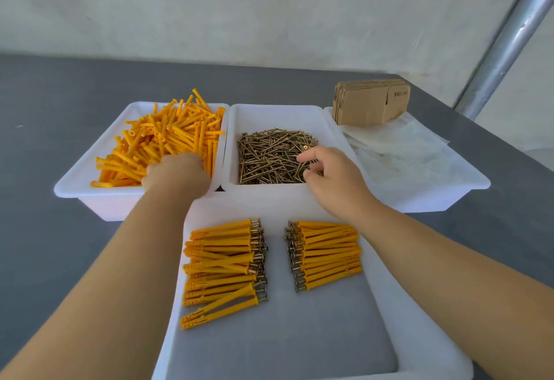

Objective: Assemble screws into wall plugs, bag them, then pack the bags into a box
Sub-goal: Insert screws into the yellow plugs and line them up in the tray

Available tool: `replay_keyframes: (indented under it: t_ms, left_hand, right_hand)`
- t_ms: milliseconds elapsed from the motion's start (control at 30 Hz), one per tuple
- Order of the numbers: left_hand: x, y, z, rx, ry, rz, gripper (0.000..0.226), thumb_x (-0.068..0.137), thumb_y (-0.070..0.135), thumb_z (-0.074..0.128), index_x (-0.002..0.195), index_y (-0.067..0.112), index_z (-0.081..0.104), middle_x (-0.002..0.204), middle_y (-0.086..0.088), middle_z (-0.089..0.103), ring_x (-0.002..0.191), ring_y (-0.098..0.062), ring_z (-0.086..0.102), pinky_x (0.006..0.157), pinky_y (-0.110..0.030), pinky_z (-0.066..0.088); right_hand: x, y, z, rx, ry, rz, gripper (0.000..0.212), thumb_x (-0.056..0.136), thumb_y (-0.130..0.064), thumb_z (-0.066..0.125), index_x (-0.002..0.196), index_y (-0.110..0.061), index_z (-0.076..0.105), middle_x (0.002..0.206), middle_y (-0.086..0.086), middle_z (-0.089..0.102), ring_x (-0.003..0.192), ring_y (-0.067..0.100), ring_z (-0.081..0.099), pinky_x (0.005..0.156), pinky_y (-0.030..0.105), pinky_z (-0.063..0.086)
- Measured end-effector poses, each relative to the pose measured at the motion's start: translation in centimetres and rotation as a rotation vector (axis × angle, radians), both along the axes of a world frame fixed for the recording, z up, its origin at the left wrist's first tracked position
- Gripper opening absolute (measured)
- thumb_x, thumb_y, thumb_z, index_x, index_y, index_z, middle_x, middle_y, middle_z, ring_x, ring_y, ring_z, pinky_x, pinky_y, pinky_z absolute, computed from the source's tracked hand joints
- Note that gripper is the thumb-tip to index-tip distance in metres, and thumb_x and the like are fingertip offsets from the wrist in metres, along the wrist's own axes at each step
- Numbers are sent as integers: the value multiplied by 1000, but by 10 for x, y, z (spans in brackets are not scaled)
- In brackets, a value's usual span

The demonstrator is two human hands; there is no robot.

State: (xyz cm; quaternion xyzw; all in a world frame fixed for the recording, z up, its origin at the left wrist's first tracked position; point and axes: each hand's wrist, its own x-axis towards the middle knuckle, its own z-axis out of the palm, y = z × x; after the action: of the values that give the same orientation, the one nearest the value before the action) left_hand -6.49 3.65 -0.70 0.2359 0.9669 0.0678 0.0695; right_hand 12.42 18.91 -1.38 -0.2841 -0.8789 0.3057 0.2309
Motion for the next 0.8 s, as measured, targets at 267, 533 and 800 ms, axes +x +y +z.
replay_keyframes:
  t_ms: [267,533,800]
  left_hand:
    - [-9,9,-5,-152,-119,-18,46,101,29,35,145,19,43,153,-12,36,141,-39,27,114,-56,22]
    - [-5,5,-4,-24,5,-144,25,99,15,40,110,7,61,108,-9,59,103,-29,55,90,-40,47]
    - [-10,6,-6,-33,-29,-176,31,100,15,35,118,10,60,122,-11,58,114,-32,53,101,-46,44]
  right_hand:
    - [-46,23,27,44,-816,114,49,100,-28,52,147,-15,44,151,9,42,136,28,42,107,36,38]
    - [-67,26,24,236,-1171,231,42,104,-24,42,143,-14,50,147,8,47,132,27,47,111,41,39]
    - [-64,28,14,55,-768,81,31,94,-20,60,122,-10,67,125,11,64,119,29,59,98,36,49]
